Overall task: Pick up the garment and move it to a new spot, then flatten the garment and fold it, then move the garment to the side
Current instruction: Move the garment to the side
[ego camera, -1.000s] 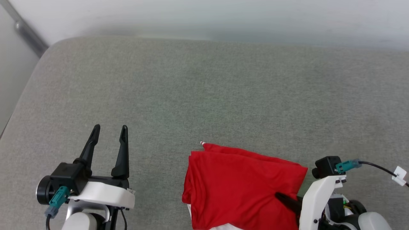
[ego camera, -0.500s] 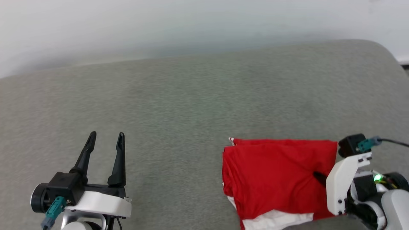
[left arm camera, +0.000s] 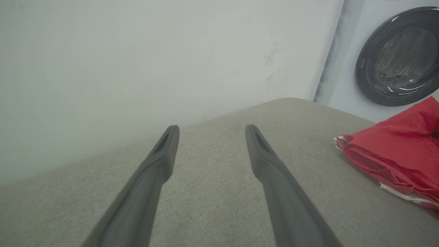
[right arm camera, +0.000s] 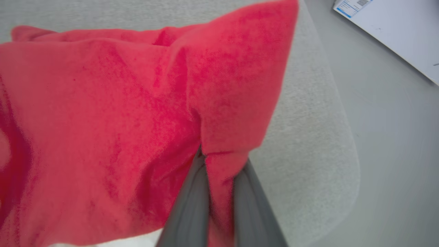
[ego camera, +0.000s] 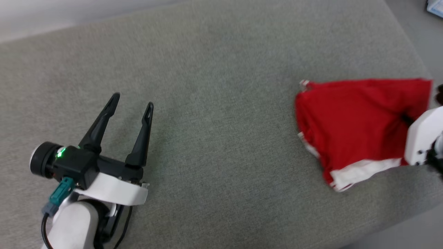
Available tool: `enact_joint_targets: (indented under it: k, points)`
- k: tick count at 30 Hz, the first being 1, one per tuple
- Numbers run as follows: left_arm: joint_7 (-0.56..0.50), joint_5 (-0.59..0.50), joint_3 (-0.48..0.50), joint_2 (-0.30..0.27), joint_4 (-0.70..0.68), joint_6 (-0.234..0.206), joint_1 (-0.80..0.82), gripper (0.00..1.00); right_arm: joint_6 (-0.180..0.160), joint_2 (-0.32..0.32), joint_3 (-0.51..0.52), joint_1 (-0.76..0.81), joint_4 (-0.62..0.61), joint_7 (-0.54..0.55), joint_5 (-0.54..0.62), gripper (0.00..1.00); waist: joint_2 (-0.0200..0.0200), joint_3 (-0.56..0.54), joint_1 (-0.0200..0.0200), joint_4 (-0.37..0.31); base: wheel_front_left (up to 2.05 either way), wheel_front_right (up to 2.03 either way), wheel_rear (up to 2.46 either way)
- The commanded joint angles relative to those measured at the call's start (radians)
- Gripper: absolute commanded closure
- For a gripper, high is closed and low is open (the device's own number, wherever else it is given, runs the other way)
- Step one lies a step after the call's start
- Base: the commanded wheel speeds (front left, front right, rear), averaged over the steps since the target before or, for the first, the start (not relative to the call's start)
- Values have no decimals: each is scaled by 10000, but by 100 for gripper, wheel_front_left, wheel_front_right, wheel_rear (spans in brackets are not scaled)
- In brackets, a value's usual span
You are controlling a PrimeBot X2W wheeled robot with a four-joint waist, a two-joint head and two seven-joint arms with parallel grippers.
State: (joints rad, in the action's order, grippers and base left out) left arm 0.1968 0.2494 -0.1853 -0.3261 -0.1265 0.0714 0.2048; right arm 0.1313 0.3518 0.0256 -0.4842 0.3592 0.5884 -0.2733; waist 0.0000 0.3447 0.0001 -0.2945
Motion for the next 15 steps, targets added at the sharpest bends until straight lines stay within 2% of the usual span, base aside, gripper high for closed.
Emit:
enact_joint_targets:
  k: [1, 7, 15]
  points:
    - [-59, -12, -68, -78, -95, 88, 289, 0, -11, 177, 359, -405, 213, -189, 311, 100, 0, 985, -1, -200, 0, 0, 0]
    - [-98, 44, -319, -272, -399, 287, 1059, 0, -12, 544, 2027, -1590, 668, -1057, 1604, 100, 0, 1926, -1, 192, 0, 0, 0]
    - [-89, 52, -611, -445, -714, 415, 1804, 0, -12, 281, 3721, -2377, 1162, -1698, 3214, 100, 0, 2630, -1, 675, 0, 0, 0]
